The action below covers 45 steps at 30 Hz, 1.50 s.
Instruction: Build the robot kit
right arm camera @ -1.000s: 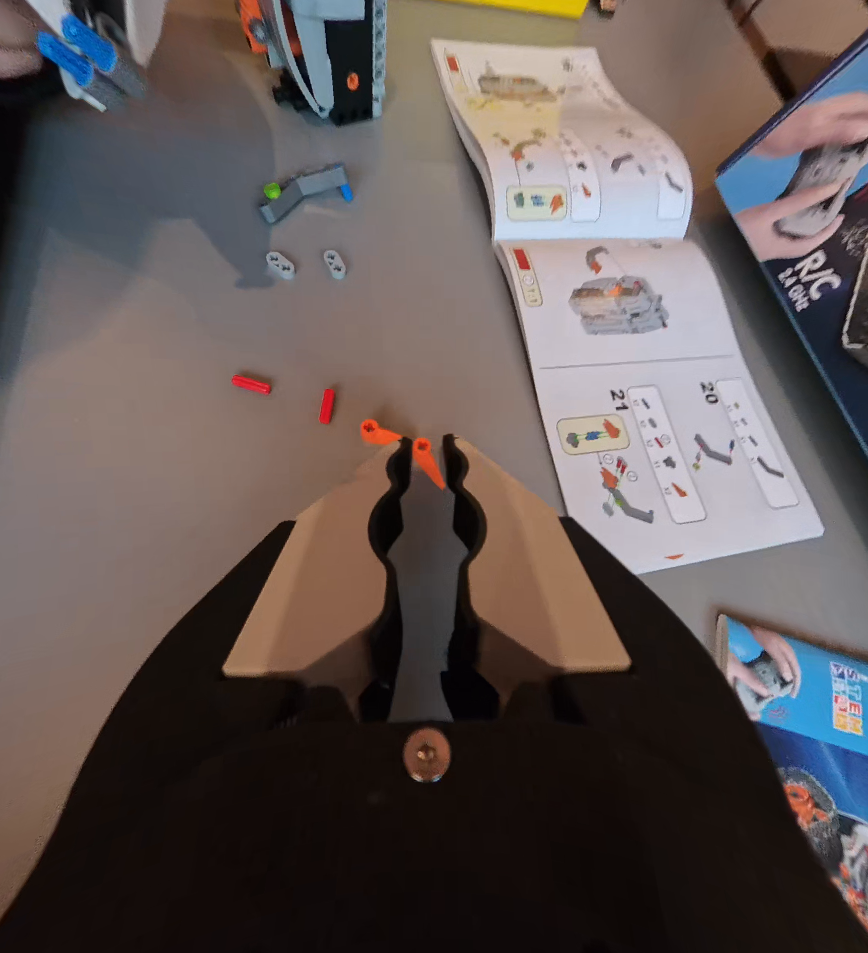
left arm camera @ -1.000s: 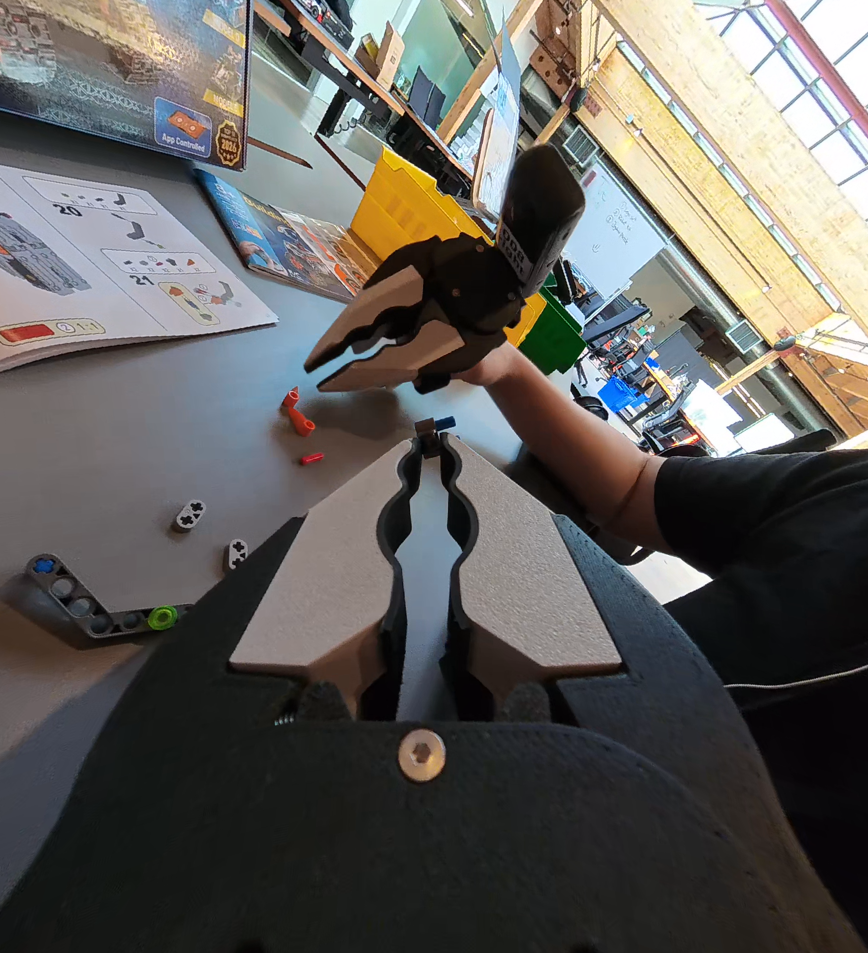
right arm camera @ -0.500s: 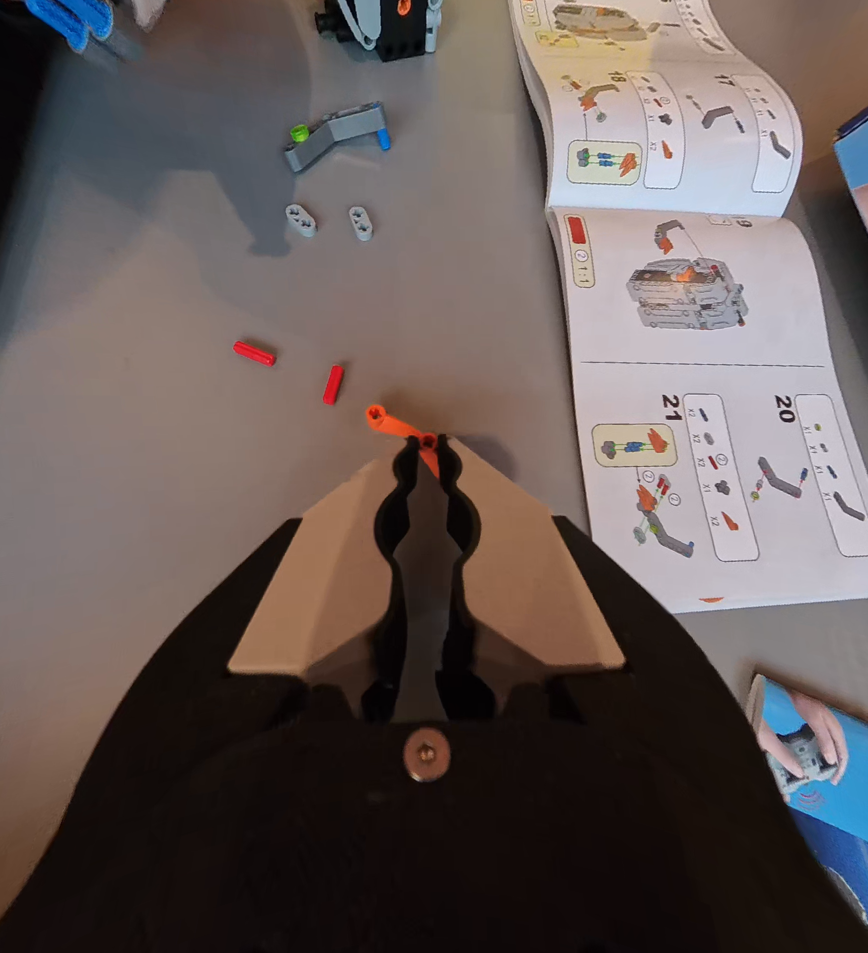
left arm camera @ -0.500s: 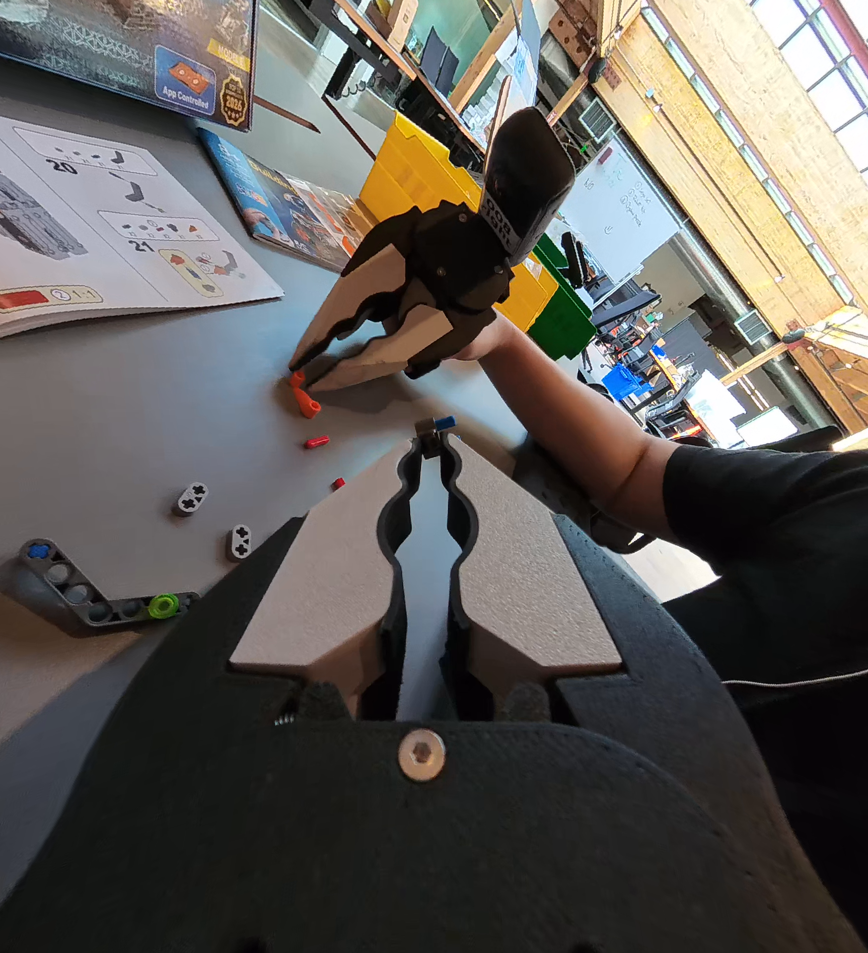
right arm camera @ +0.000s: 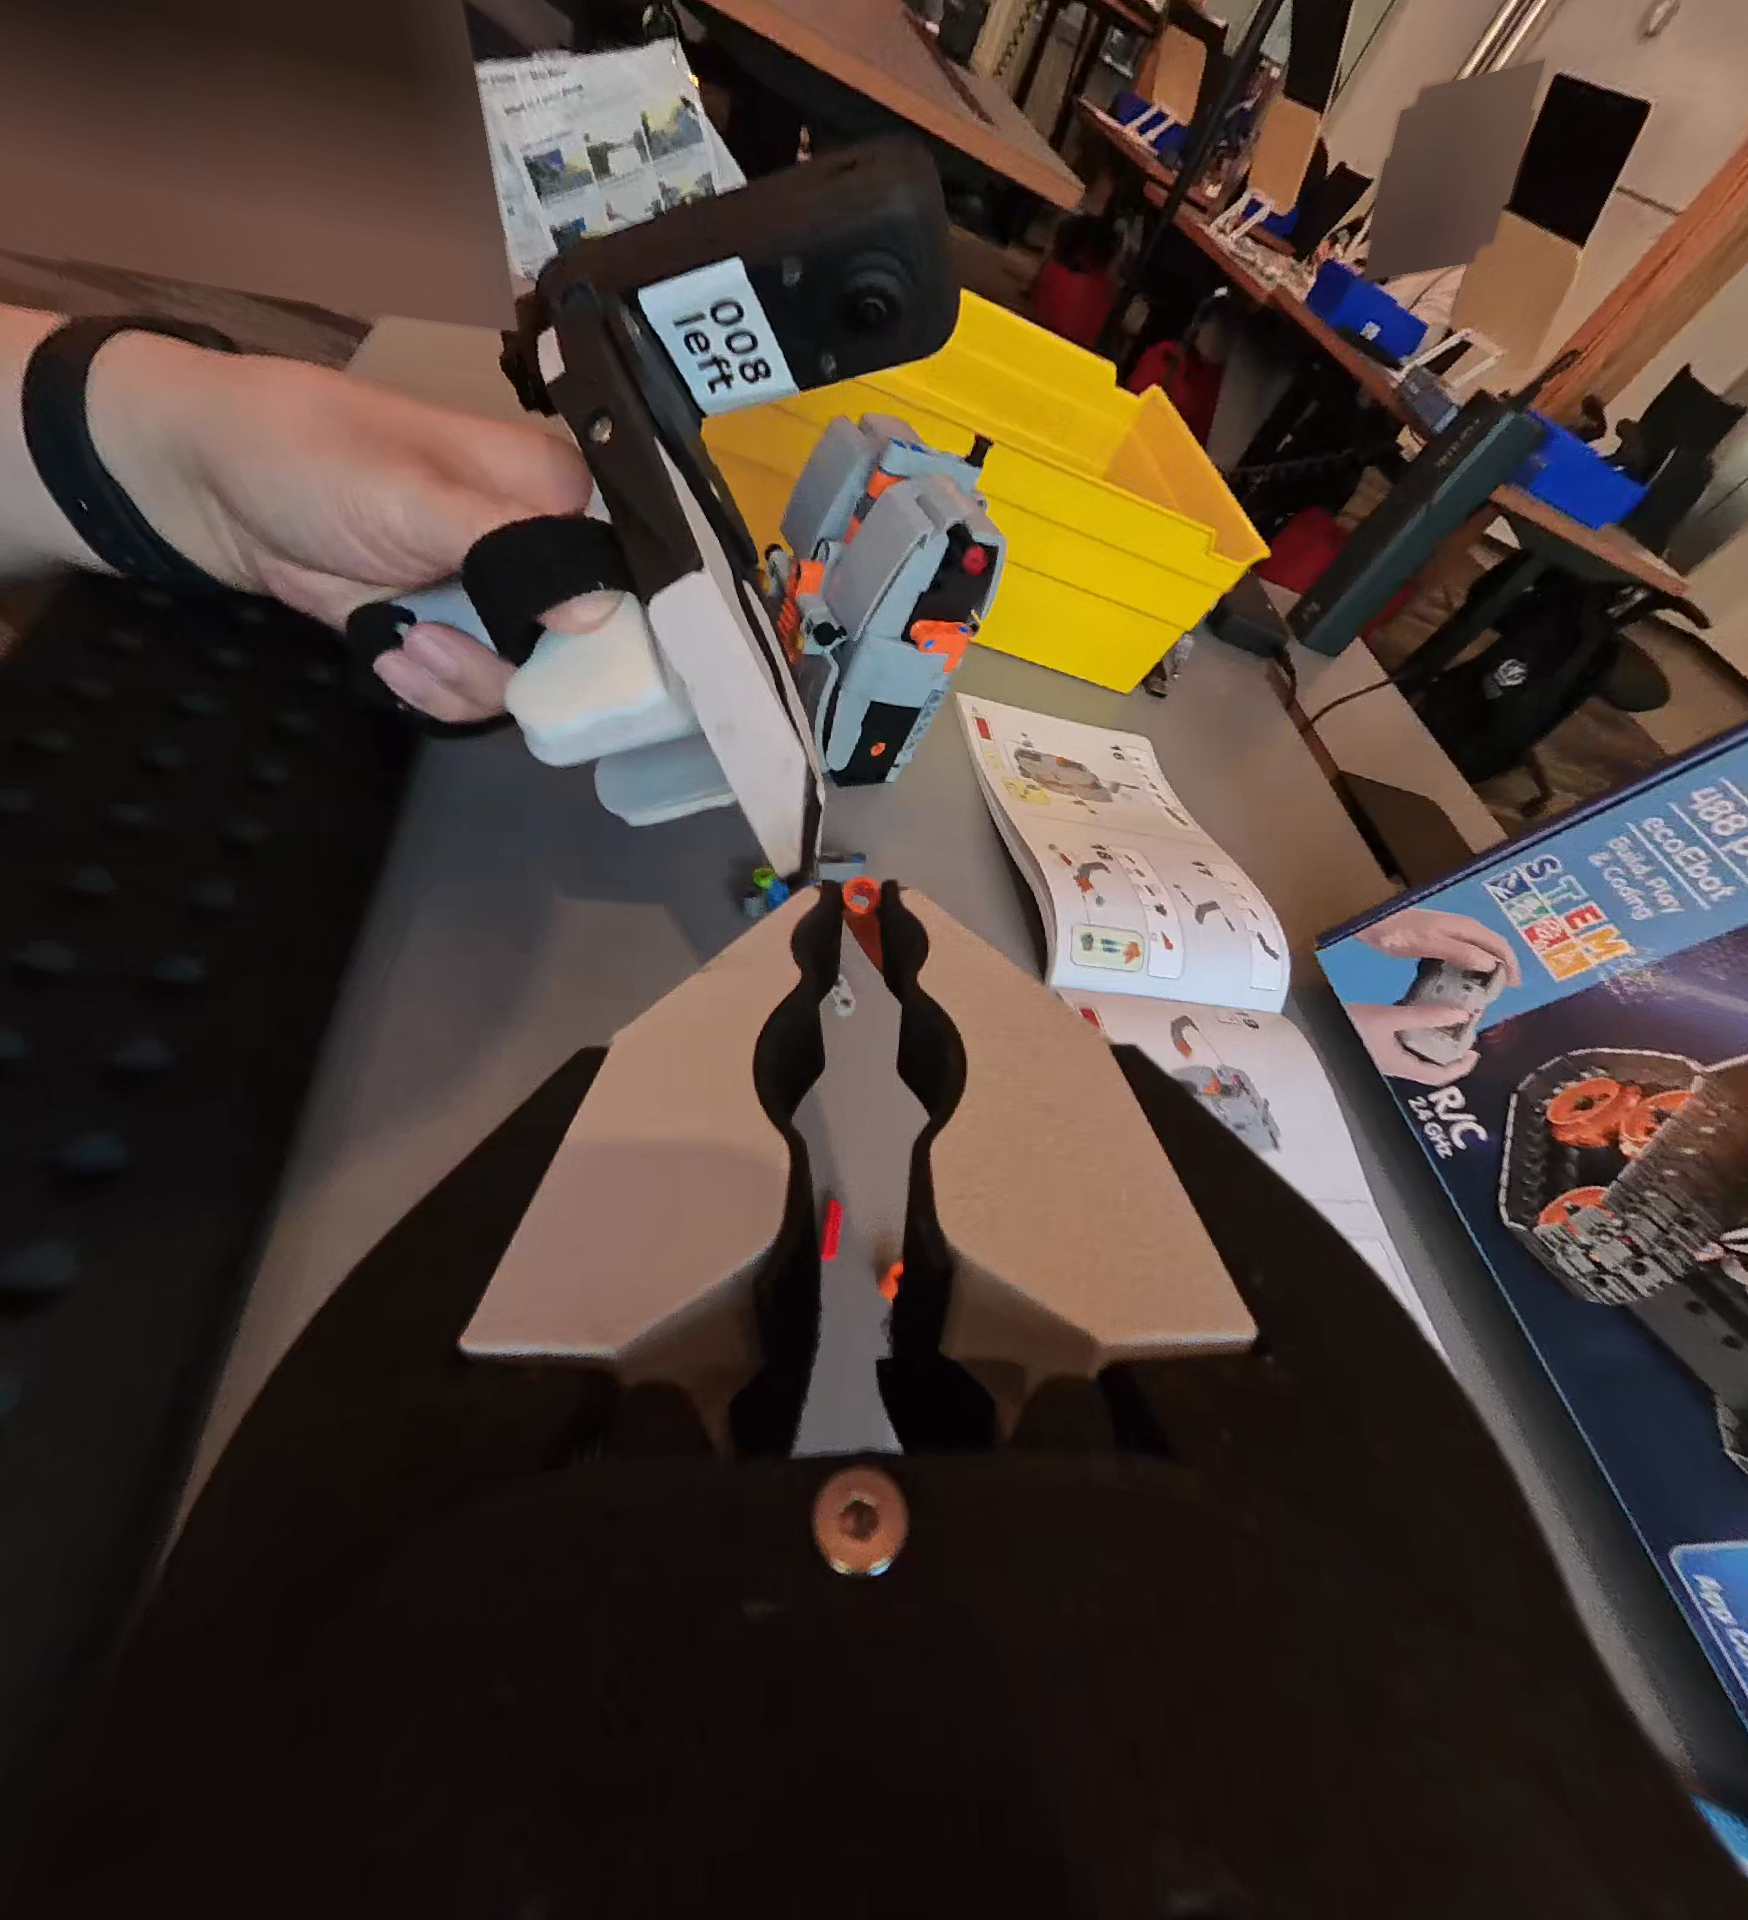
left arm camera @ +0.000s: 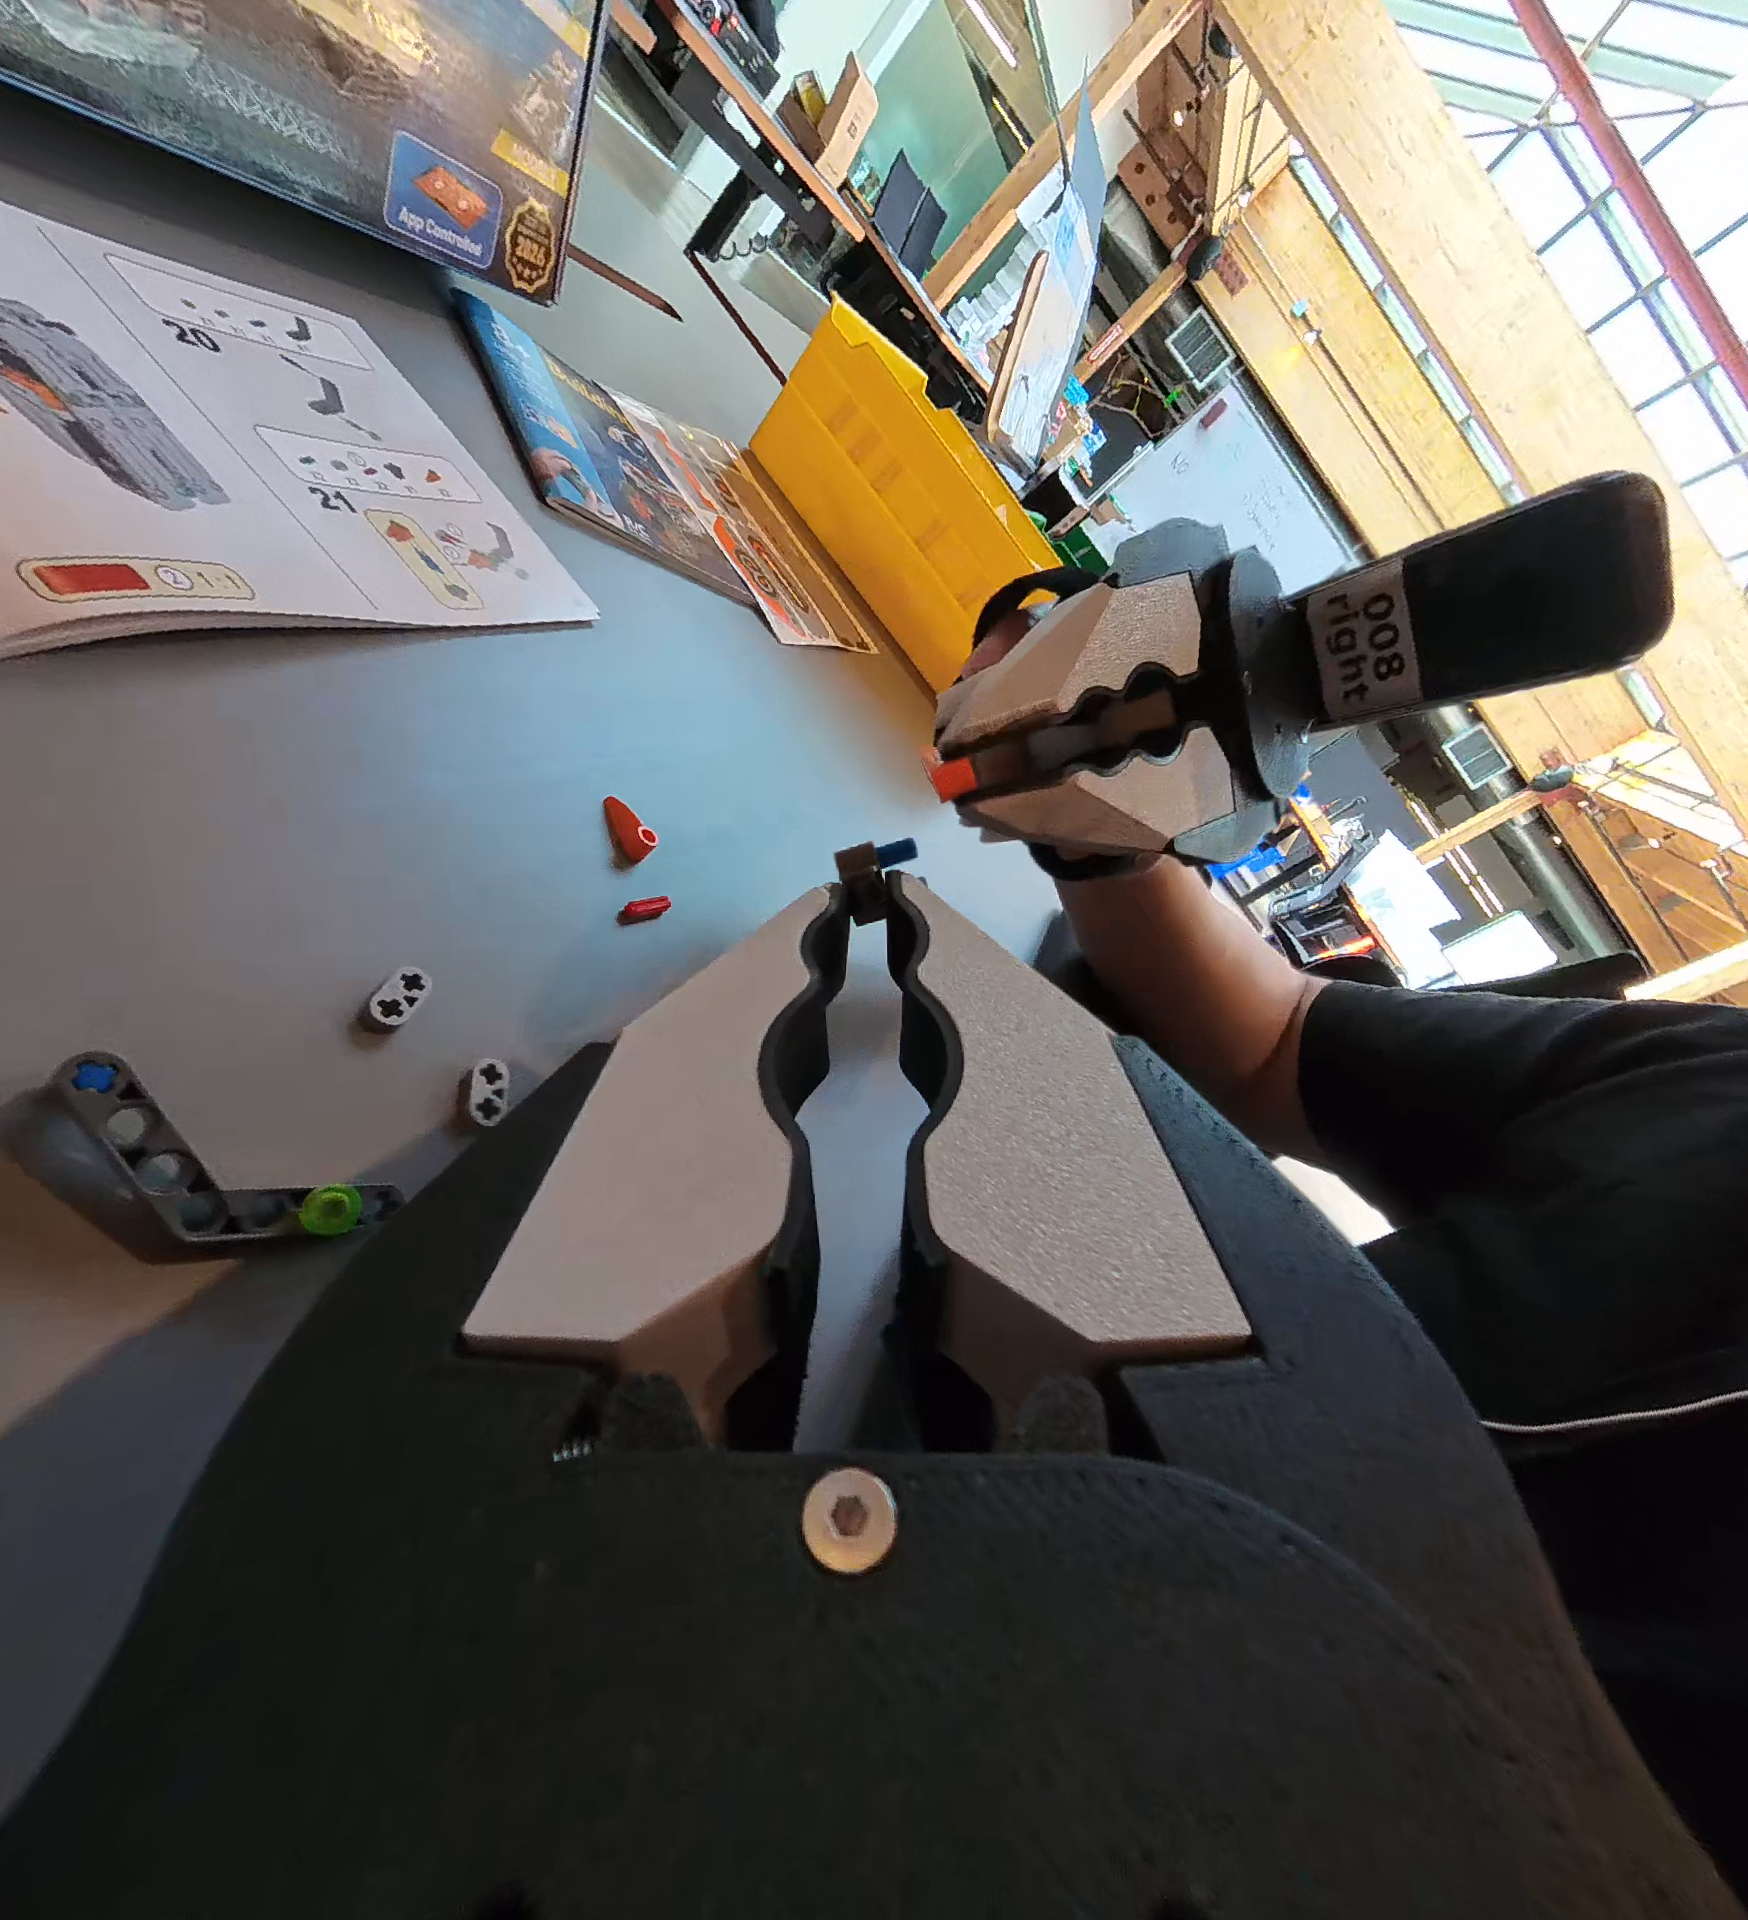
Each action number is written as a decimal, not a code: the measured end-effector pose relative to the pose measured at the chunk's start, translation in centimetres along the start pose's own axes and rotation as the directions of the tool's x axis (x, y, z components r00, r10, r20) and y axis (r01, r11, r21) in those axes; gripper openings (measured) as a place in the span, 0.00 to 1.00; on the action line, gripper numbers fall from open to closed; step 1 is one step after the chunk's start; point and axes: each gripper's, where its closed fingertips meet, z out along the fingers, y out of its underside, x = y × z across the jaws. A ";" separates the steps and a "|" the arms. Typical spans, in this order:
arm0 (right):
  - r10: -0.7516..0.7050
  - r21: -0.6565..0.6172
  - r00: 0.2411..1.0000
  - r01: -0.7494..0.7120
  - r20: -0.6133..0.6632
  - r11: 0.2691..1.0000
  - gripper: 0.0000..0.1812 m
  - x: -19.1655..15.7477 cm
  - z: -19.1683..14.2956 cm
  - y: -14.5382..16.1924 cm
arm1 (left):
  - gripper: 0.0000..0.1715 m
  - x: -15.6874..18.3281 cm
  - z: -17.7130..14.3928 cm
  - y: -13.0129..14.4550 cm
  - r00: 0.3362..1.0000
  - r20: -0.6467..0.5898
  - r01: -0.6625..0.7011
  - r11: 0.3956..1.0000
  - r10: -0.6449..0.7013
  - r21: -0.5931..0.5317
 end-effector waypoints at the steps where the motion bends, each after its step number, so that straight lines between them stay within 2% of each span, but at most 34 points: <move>1: 0.018 0.014 1.000 -0.018 0.010 1.000 0.03 -0.2 0.2 -0.3 | 0.03 0.1 0.1 0.0 1.000 0.003 -0.004 1.000 0.004 0.004; 5: 0.034 0.003 0.999 -0.034 0.015 0.999 0.03 -0.4 0.6 -0.2 | 0.03 0.1 0.2 -0.1 0.999 0.032 -0.037 0.999 0.037 0.015; 11: 0.006 -0.016 1.000 -0.006 0.013 1.000 0.04 -0.4 0.5 0.2 | 0.03 0.3 0.1 -0.1 1.000 0.001 -0.017 1.000 0.017 0.015; 23: 0.212 -0.003 0.975 -0.213 -0.067 0.977 0.03 0.1 0.8 -0.4 | 0.03 0.3 -0.1 -1.0 0.993 0.060 -0.109 0.992 0.105 0.065; 36: 0.269 -0.003 0.958 -0.271 -0.101 0.963 0.03 0.2 1.1 -0.3 | 0.03 0.2 -0.3 -1.1 0.989 0.083 -0.128 0.989 0.122 0.073; 42: 0.178 -0.038 0.964 -0.189 -0.199 0.981 0.03 0.3 1.4 -0.4 | 0.03 0.1 -0.3 -1.2 0.989 0.090 -0.121 0.990 0.115 0.074; 45: 0.225 -0.032 0.936 -0.242 -0.272 0.970 0.03 0.8 1.5 -0.5 | 0.03 0.0 -0.3 -1.6 0.977 0.140 -0.171 0.981 0.158 0.088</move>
